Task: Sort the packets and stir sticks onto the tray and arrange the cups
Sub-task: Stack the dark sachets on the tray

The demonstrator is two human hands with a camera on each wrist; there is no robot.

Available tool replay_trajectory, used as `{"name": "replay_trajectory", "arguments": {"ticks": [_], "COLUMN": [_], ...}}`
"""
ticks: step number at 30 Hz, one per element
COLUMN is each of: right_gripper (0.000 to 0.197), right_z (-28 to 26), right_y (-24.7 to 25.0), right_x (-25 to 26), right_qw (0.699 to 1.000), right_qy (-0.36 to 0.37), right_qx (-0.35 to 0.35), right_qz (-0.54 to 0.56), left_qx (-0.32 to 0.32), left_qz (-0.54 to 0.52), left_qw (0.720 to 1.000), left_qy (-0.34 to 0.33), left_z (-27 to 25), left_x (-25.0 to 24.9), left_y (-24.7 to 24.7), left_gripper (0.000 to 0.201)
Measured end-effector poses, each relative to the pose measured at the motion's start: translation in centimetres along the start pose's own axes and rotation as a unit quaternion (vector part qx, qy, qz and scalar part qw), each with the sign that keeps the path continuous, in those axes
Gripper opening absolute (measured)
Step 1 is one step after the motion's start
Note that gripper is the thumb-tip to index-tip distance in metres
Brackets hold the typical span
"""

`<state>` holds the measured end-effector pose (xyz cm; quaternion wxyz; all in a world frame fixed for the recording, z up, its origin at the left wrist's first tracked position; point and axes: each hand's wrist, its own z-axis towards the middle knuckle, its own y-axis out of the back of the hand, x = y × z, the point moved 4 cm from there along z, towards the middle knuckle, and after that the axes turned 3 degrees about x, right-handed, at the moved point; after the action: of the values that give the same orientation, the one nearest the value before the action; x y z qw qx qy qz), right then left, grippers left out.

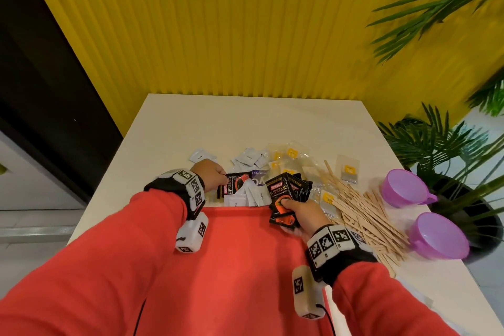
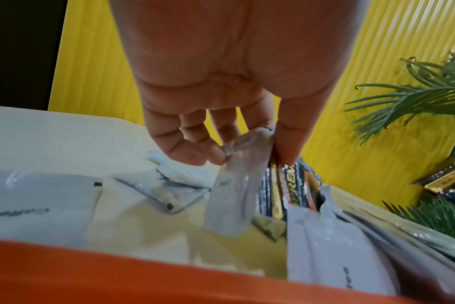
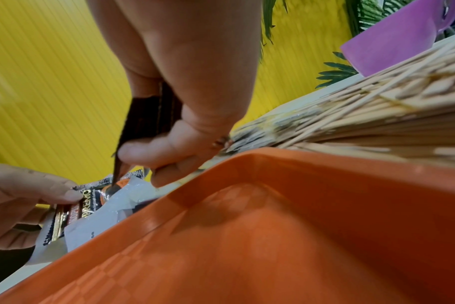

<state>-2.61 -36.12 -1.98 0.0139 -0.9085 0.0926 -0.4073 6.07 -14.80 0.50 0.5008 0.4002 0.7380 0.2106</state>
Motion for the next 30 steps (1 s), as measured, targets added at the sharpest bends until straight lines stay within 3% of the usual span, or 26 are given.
{"name": "replay_trajectory", "arguments": {"ticks": [11,19,24,28,30], "right_gripper": [0.02,0.007,0.013,0.02,0.024], "right_z": [0.1,0.3,-0.2,-0.9,-1.2], "right_y": [-0.3,-2.0,-2.3,-2.5,-2.8], "right_x": [-0.2,-0.6,-0.9,-0.8,-0.7], "right_qw": [1.0,0.998,0.989,0.969,0.966], "right_qy": [0.006,0.012,0.064,0.155,0.177], "right_qx": [0.012,0.057,0.132,0.123,0.125], "right_qz": [0.004,-0.001,-0.019,-0.146,-0.143], "left_qx": [-0.051,-0.068,-0.078,-0.063,-0.047], "left_qz": [-0.144,-0.156,-0.196,-0.203,-0.191], "left_qw": [0.988,0.985,0.975,0.971,0.971], "left_qy": [-0.015,-0.041,-0.067,-0.113,-0.134], "left_z": [-0.5,-1.3,-2.4,-3.6,-4.4], "left_x": [0.0,0.0,-0.5,-1.5,-2.3], "left_y": [1.2,1.9,1.4,0.1,-0.8], "left_gripper": [0.015,0.021,0.023,0.023,0.018]}}
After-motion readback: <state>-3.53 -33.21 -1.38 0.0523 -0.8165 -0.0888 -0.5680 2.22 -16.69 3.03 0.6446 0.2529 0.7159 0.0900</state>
